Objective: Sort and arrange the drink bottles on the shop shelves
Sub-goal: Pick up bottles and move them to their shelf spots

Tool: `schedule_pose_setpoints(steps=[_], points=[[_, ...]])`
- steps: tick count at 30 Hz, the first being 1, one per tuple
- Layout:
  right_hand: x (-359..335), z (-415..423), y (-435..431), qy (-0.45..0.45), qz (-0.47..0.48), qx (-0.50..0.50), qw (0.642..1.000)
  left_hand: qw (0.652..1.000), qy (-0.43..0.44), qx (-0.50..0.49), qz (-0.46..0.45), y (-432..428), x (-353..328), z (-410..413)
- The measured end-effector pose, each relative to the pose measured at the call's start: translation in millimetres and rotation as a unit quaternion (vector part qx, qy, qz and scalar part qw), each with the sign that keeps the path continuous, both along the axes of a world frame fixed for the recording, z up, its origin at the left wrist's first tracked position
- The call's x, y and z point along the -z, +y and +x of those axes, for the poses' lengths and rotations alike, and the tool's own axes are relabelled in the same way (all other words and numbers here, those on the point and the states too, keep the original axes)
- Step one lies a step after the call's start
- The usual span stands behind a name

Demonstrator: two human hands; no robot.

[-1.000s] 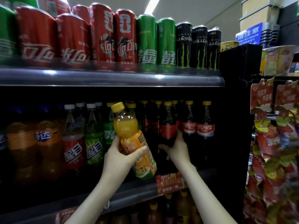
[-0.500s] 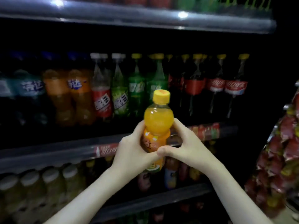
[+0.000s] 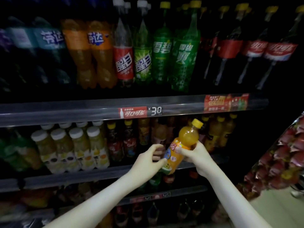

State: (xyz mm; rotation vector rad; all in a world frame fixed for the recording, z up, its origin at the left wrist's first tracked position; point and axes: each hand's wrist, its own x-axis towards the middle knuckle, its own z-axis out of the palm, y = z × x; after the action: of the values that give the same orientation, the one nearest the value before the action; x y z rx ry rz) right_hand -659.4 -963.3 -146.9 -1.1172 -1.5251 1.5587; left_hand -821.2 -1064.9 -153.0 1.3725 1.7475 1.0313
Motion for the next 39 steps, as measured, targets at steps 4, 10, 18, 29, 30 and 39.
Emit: schedule_pose_setpoints(steps=[4,10,18,29,30,39], points=[[8,-3,4,0.036,-0.061,0.011,0.997,0.999,0.027,0.014,-0.039,-1,11,-9],[17,-22,-20,0.011,-0.053,-0.087,0.995,0.994,0.048,0.057,-0.082,-2,18,-18],[43,-90,-37,-0.031,0.143,0.042,0.988,0.972,0.217,-0.044,-0.074,-22,33,-69],[93,-155,-25,-0.075,0.133,0.114,0.982,0.87,0.458,-0.181,-0.016,-41,62,-107],[95,-158,-22,-0.085,0.139,0.111,0.98,0.856,0.479,-0.193,-0.006,-41,65,-114],[87,-160,-12,-0.355,0.255,0.111,0.893,0.831,0.516,-0.207,-0.007,-34,79,-133]])
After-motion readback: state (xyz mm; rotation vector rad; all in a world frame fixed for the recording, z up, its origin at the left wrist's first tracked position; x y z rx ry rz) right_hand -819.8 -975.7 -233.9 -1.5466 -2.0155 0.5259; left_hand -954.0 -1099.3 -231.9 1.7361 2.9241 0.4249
